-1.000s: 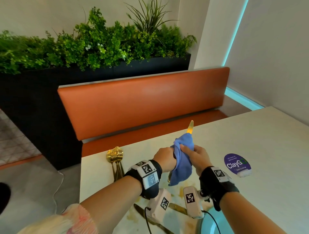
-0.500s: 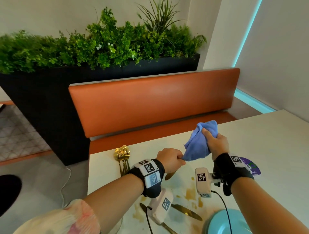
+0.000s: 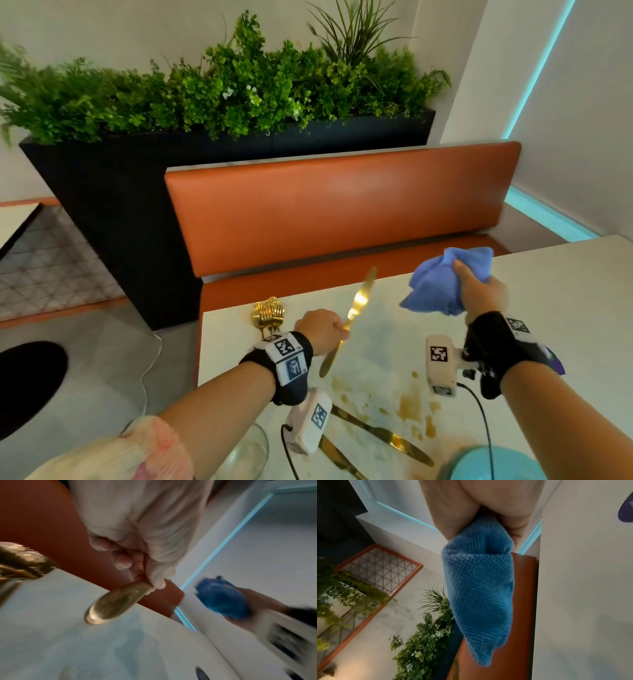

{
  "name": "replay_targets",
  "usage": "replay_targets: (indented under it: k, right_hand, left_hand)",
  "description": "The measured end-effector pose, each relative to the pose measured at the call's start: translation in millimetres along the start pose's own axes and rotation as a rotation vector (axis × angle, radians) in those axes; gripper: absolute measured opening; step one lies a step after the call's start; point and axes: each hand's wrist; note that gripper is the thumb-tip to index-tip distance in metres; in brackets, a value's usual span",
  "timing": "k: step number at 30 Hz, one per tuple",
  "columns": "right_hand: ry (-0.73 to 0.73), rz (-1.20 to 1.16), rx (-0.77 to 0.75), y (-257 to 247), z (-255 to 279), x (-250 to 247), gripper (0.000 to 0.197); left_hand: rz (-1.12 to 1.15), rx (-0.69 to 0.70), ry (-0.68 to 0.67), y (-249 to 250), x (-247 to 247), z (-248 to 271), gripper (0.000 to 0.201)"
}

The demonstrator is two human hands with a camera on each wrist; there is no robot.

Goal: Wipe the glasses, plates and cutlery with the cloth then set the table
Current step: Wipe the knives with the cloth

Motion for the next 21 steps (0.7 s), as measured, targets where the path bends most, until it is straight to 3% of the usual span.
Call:
replay_targets:
  k: [3, 10, 21]
  right_hand:
    - [-0.041, -0.022, -0.025, 10.5, 3.3, 0.8, 0.036]
    - [-0.146, 0.044, -0.025, 35.0, 13.8, 15.0, 0.034]
    - [-0.177, 0.109, -0.063, 45.1, 17.2, 24.6, 0.031]
  left_hand:
    - [0.107, -0.171, 0.08, -39.3, -12.8, -17.3, 0.036]
    - [-0.055, -0.489, 0.075, -120.6, -34.6, -46.7, 0.049]
    - [-0.278, -0.549, -0.049, -250.0, 27.5, -101.3, 0.054]
Point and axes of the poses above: each hand's wrist, its own z-axis away from the middle knuckle, its own x-axis out of the palm, y = z × x, and after that the axes turned 5 degrees about y, right-handed
